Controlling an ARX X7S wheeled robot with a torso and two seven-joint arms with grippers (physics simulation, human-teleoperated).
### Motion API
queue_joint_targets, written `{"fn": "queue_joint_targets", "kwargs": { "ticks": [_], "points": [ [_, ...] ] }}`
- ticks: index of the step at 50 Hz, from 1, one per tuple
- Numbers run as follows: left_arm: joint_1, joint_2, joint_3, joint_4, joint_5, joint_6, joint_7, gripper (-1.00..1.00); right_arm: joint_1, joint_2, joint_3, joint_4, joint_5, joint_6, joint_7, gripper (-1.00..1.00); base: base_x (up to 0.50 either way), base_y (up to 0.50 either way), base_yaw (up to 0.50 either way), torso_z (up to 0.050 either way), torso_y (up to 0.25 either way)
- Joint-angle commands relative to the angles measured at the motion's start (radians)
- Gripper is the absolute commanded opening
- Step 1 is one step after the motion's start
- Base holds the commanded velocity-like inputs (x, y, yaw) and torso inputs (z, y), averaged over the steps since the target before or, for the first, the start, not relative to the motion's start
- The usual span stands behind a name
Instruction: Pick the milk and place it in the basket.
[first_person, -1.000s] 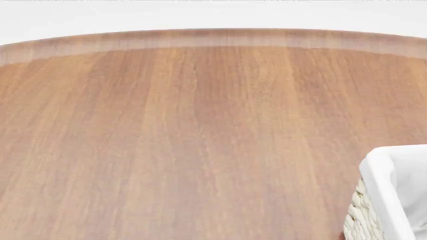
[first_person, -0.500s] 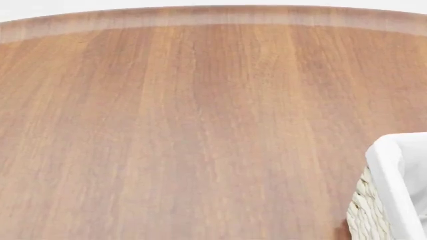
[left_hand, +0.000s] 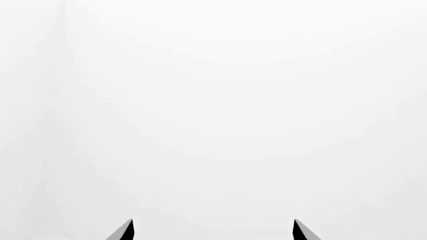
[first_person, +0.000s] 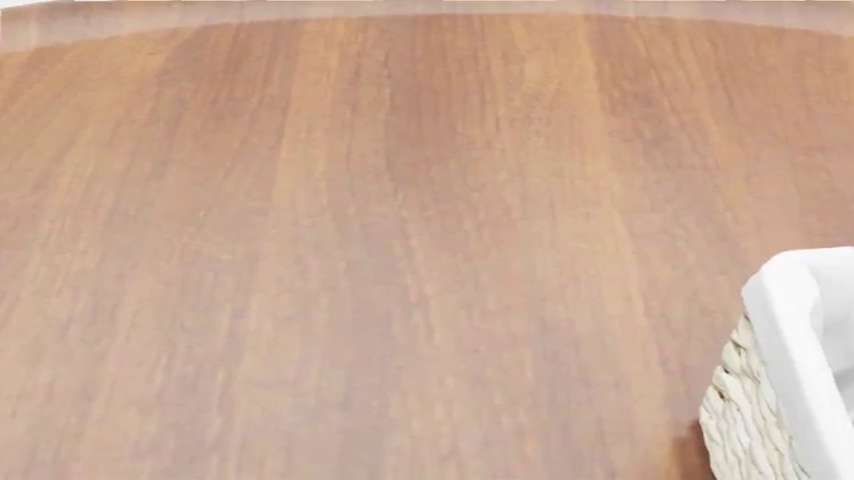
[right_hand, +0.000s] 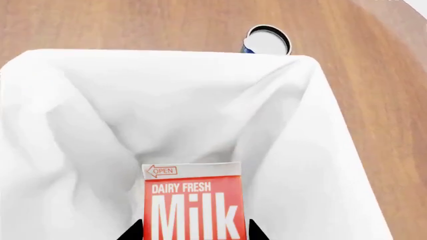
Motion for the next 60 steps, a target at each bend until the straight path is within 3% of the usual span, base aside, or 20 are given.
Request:
{"fn": "queue_joint_targets", "kwargs": {
  "ticks": [1, 60],
  "points": [
    [0.006, -0.001, -0.002, 0.001, 0.001, 0.006, -0.001, 1.0, 0.02, 0.011, 0.022, -0.001, -0.032, -0.014, 0.001, -1.0, 0.0, 0.0, 0.0, 0.0, 0.0],
    [0.002, 0.0, -0.002, -0.004, 0.012, 0.003, -0.019, 1.0, -0.03, -0.006, 0.022, 0.007, -0.04, -0.031, -0.007, -1.0, 0.0, 0.0, 0.0, 0.0, -0.023]
  ]
}}
